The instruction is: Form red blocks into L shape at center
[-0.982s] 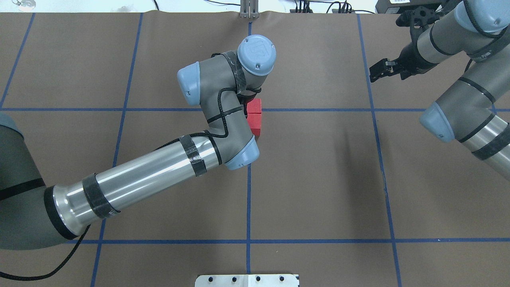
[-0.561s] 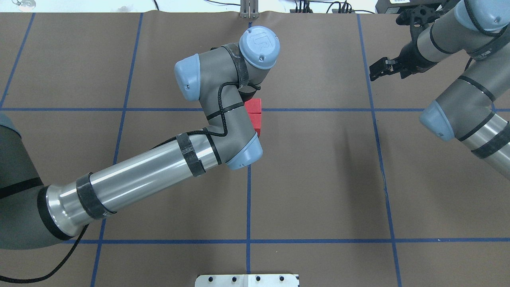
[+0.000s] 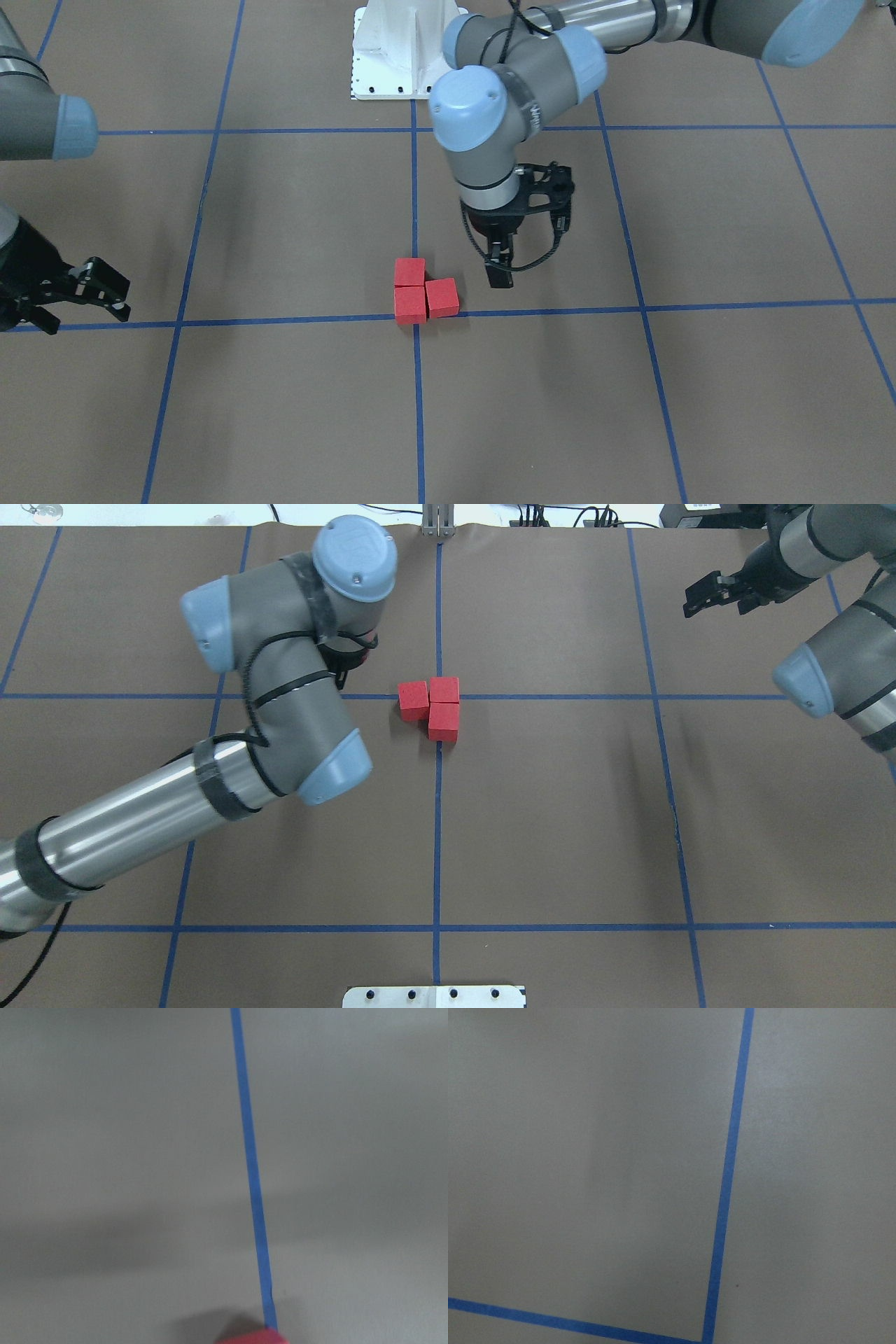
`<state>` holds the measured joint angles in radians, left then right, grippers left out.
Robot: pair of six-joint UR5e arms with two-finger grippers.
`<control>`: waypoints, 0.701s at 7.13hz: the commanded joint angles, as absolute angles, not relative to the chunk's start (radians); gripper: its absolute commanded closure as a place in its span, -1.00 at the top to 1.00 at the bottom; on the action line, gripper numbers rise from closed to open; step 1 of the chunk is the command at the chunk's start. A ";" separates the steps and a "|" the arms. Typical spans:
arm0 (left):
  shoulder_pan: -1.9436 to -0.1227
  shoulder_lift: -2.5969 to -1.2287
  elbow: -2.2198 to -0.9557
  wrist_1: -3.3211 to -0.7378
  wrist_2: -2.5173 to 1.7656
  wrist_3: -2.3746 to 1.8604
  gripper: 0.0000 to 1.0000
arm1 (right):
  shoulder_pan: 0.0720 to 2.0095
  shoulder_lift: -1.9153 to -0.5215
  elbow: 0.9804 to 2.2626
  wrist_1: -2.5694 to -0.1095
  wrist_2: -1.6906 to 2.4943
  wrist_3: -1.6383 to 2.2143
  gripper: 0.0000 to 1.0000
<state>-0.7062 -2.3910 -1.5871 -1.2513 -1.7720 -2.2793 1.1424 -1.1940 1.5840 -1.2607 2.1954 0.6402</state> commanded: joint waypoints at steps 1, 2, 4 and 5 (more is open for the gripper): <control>-0.831 -2.133 -1.797 -1.271 -1.775 -1.869 1.00 | 1.257 -1.271 1.548 -1.272 2.250 0.453 0.98; -0.895 -2.070 -1.801 -1.340 -1.795 -1.666 1.00 | 1.303 -1.326 1.540 -1.272 2.253 0.377 0.98; -1.064 -1.891 -1.856 -1.394 -2.023 -1.016 1.00 | 1.385 -1.482 1.540 -1.258 2.270 0.250 0.98; -1.175 -1.744 -1.917 -1.429 -2.031 -0.651 1.00 | 1.409 -1.502 1.546 -1.255 2.269 0.245 0.98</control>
